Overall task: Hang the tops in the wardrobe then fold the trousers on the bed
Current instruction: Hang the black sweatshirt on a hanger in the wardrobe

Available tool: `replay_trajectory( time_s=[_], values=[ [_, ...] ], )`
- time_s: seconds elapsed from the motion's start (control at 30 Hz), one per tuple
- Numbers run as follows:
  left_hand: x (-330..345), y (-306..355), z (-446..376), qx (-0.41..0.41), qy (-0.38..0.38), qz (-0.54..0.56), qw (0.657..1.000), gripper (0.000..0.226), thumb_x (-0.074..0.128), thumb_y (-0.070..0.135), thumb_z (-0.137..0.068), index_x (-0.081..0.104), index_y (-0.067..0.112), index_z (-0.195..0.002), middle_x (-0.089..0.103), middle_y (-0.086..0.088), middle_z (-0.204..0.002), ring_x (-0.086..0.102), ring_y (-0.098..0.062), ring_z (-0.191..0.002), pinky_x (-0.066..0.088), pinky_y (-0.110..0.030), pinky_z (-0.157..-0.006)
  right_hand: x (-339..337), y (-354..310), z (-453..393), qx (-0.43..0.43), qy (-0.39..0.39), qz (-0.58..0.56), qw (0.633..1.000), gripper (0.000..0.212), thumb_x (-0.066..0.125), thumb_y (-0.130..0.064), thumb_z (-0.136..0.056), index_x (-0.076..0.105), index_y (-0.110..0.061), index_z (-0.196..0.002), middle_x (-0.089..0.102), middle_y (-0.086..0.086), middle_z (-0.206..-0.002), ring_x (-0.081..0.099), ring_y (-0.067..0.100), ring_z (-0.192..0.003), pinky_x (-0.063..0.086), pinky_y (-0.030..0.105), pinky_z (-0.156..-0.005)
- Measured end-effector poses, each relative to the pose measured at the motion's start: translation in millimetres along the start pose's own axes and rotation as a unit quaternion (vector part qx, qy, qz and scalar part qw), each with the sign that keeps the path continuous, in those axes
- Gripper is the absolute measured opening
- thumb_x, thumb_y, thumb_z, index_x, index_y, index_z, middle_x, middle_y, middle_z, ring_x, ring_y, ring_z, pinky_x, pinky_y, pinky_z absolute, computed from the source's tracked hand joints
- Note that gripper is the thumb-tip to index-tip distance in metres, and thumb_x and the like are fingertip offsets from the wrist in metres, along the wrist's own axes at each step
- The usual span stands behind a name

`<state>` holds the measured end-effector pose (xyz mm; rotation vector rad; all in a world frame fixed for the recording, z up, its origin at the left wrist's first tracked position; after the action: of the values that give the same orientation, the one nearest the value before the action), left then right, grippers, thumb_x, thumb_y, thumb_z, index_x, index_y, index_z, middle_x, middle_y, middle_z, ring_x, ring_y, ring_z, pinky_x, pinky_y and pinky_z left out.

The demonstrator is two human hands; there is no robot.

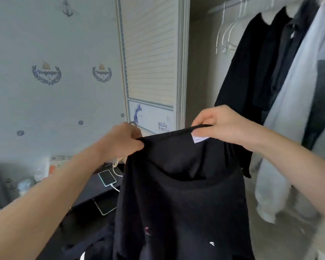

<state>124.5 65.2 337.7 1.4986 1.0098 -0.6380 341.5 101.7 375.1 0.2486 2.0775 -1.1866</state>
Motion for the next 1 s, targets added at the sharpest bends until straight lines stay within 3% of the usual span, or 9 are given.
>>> replay_trajectory(
  time_s=[0.07,0.17,0.3,0.47,0.53,0.6,0.7,0.87,1.0],
  values=[
    [-3.3,4.5,-13.3,0.010,-0.022,-0.013,1.000,0.012,0.058,0.005,-0.076,0.055,0.002,-0.065,0.046,-0.001,-0.055,0.044,-0.017,-0.059,0.033,-0.026,-0.059,-6.1,12.9,2.0,0.004,0.026,0.103,0.994,0.007,0.075,-0.026,-0.079,0.069,-0.024,-0.082,0.072,-0.008,-0.084,0.067,0.005,-0.090,0.053,0.024,-0.083],
    [-1.4,10.0,-32.5,0.021,-0.056,0.056,0.997,0.003,0.057,0.008,-0.069,0.054,0.009,-0.067,0.036,-0.008,-0.061,0.038,-0.020,-0.061,0.033,-0.030,-0.062,-20.8,36.9,5.6,0.026,0.117,0.254,0.960,0.022,0.071,-0.044,-0.081,0.063,-0.024,-0.077,0.065,-0.007,-0.075,0.062,0.013,-0.075,0.054,0.032,-0.068],
    [0.7,13.5,-56.5,0.030,-0.052,0.123,0.991,0.008,0.053,0.005,-0.070,0.049,0.010,-0.065,0.030,-0.008,-0.066,0.032,-0.021,-0.063,0.035,-0.025,-0.056,-28.7,80.0,8.2,0.072,0.153,0.348,0.922,0.021,0.063,-0.035,-0.090,0.059,-0.019,-0.077,0.061,-0.001,-0.071,0.060,0.020,-0.066,0.054,0.039,-0.062],
    [-0.1,-14.2,-90.6,0.019,0.037,0.001,0.999,0.019,0.064,0.017,-0.075,0.054,0.007,-0.062,0.049,-0.004,-0.055,0.046,-0.019,-0.055,0.038,-0.027,-0.057,-37.4,109.4,-3.8,0.155,0.131,0.114,0.972,0.033,0.063,-0.028,-0.090,0.060,0.003,-0.078,0.058,0.020,-0.068,0.056,0.024,-0.062,0.053,0.039,-0.063],
    [14.5,-32.9,-99.6,-0.015,-0.018,-0.013,1.000,0.021,0.066,0.021,-0.079,0.064,0.001,-0.075,0.066,-0.003,-0.058,0.062,-0.018,-0.055,0.049,-0.026,-0.058,-31.5,103.7,-8.0,0.163,0.118,0.024,0.979,0.033,0.061,-0.028,-0.090,0.053,-0.004,-0.069,0.045,0.008,-0.061,0.045,0.016,-0.057,0.041,0.028,-0.051],
    [38.2,-46.3,-102.6,-0.046,-0.115,0.085,0.989,0.016,0.068,0.016,-0.086,0.067,0.000,-0.086,0.073,-0.007,-0.071,0.074,-0.021,-0.069,0.059,-0.031,-0.067,-28.4,92.2,-12.4,0.159,0.123,-0.030,0.979,0.026,0.061,-0.024,-0.089,0.051,-0.013,-0.068,0.042,0.000,-0.060,0.041,0.012,-0.055,0.032,0.022,-0.048],
    [50.3,-46.6,-101.9,-0.076,-0.173,0.278,0.942,0.013,0.069,0.011,-0.089,0.069,-0.002,-0.091,0.073,-0.017,-0.080,0.074,-0.025,-0.071,0.059,-0.044,-0.083,-32.8,72.6,-22.4,0.132,0.158,-0.077,0.976,0.013,0.061,-0.017,-0.089,0.065,-0.007,-0.081,0.058,0.001,-0.072,0.055,0.013,-0.067,0.042,0.021,-0.056],
    [45.8,-18.6,-121.1,-0.110,-0.250,0.598,0.754,0.023,0.057,0.005,-0.086,0.063,0.000,-0.107,0.069,-0.011,-0.104,0.073,-0.025,-0.087,0.059,-0.055,-0.071,-58.7,48.0,-39.6,0.095,0.245,-0.062,0.963,0.009,0.062,-0.013,-0.089,0.070,-0.014,-0.094,0.072,0.002,-0.096,0.068,0.016,-0.094,0.054,0.029,-0.087],
    [1.4,15.6,-148.2,-0.057,-0.215,0.656,0.721,0.020,0.038,0.004,-0.102,0.058,0.001,-0.098,0.071,-0.014,-0.074,0.072,-0.025,-0.061,0.054,-0.060,-0.064,-88.4,21.8,-56.8,0.060,0.323,-0.036,0.944,0.008,0.063,-0.019,-0.089,0.069,-0.018,-0.094,0.071,-0.003,-0.093,0.066,0.010,-0.091,0.052,0.023,-0.083]
  ],
)
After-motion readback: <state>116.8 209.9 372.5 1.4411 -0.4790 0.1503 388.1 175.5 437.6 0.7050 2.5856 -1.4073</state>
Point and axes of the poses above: each hand's wrist, its own z-axis away from the middle knuckle, its own x-axis out of the palm, y = z × x, the point moved 10 cm from there along -z, towards the middle knuckle
